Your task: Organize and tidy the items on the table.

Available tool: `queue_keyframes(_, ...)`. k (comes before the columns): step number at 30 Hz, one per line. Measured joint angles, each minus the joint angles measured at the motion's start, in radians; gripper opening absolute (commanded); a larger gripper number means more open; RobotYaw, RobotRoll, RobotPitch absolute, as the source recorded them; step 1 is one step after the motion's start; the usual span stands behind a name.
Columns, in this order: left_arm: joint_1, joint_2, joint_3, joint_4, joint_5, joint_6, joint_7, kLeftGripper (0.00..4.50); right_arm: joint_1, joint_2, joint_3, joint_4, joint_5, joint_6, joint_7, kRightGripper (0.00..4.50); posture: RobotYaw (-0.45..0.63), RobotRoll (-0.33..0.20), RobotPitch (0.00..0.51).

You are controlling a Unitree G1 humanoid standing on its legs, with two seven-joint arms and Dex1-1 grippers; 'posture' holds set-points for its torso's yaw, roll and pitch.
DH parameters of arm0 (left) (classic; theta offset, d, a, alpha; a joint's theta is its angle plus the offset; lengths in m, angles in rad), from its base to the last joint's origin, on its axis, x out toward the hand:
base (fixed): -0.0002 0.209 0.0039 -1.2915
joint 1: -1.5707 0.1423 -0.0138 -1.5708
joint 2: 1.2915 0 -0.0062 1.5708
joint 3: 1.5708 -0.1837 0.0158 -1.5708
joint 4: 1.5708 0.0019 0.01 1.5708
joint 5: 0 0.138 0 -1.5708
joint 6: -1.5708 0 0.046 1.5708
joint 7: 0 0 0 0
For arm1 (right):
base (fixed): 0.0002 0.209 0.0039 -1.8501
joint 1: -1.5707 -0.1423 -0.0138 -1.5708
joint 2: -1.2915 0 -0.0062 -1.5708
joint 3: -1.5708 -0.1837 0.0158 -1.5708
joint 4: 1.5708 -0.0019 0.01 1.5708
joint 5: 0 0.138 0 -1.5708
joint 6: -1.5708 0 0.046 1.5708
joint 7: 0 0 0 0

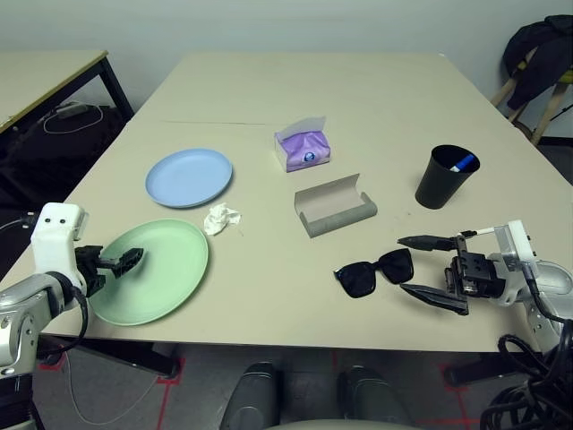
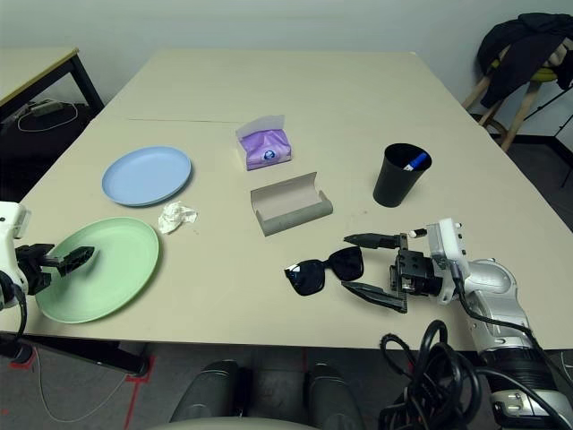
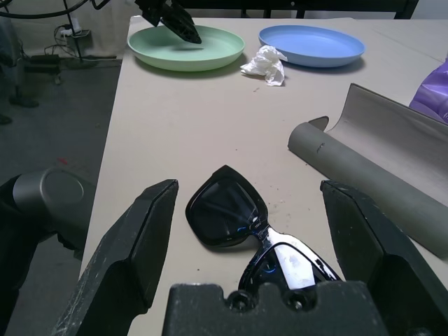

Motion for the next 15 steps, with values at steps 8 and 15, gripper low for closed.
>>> queue_keyframes(8,0.006,0.009,-0.013,0.027,0.010,-0.002,-0.010,4.10,0.000,0.001,0.000,0.003,-0.003,-0.003,-0.001,4.50,0.09,0.000,0.048)
queue_keyframes(15,0.008,0.043,-0.025,0.058,0.032,-0.012,-0.022,1.60,0.000,0.006,0.000,0.003,-0.006,-0.014,-0.005,4.50,0.09,0.000,0.049)
